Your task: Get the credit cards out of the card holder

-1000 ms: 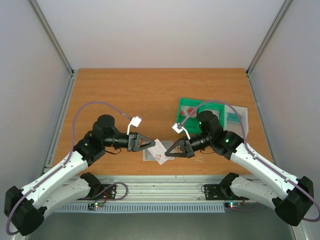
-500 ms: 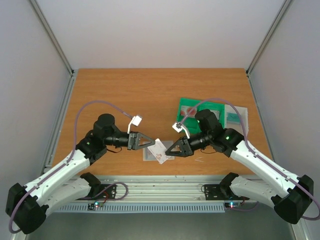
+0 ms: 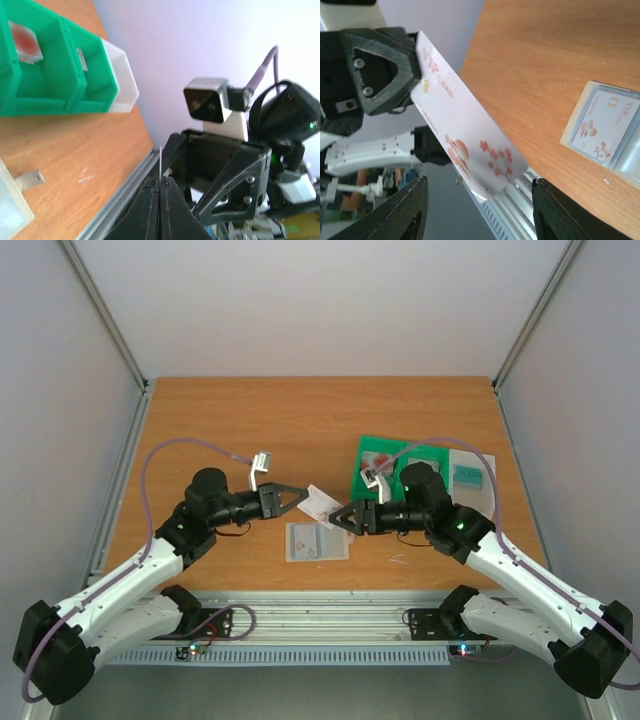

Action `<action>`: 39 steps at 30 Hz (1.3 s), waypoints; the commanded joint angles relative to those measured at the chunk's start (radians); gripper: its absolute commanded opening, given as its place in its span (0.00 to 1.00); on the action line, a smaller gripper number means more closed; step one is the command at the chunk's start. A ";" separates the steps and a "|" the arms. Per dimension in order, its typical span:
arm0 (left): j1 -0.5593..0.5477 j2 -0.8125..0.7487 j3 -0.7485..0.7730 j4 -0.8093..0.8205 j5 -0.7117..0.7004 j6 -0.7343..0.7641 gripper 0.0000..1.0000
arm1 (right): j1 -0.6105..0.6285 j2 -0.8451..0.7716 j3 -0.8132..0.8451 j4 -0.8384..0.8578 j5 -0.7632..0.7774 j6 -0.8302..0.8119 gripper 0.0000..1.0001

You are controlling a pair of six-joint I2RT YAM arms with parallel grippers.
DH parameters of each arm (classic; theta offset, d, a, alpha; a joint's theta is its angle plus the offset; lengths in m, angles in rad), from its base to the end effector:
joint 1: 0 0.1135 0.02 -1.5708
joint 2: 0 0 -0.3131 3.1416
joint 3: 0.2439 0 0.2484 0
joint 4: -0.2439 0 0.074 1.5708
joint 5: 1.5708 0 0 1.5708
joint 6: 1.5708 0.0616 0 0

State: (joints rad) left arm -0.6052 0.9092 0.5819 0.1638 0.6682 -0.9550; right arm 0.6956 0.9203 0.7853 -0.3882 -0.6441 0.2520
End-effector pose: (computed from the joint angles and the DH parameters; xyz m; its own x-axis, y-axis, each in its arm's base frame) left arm 0.1394 -0.1428 0.3199 -0.8523 -0.1895 -0.4876 0.4391 0.2476 -0.8637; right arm 0.1176 0.1464 0.3281 -0.5988 -0.2401 -0.7641 -0.7873 0.3515 0.5065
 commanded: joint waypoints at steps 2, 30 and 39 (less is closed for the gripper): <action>0.006 0.016 -0.045 0.276 -0.173 -0.124 0.00 | 0.005 0.003 -0.043 0.191 0.110 0.232 0.61; 0.005 0.060 -0.129 0.510 -0.332 -0.267 0.00 | 0.005 0.061 -0.092 0.488 0.174 0.441 0.20; 0.005 0.051 -0.138 0.490 -0.338 -0.269 0.00 | 0.005 0.049 -0.096 0.491 0.188 0.434 0.06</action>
State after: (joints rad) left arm -0.6033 0.9630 0.4599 0.5961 0.3489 -1.2278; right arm 0.6956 0.9825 0.6964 0.0677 -0.4747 0.6922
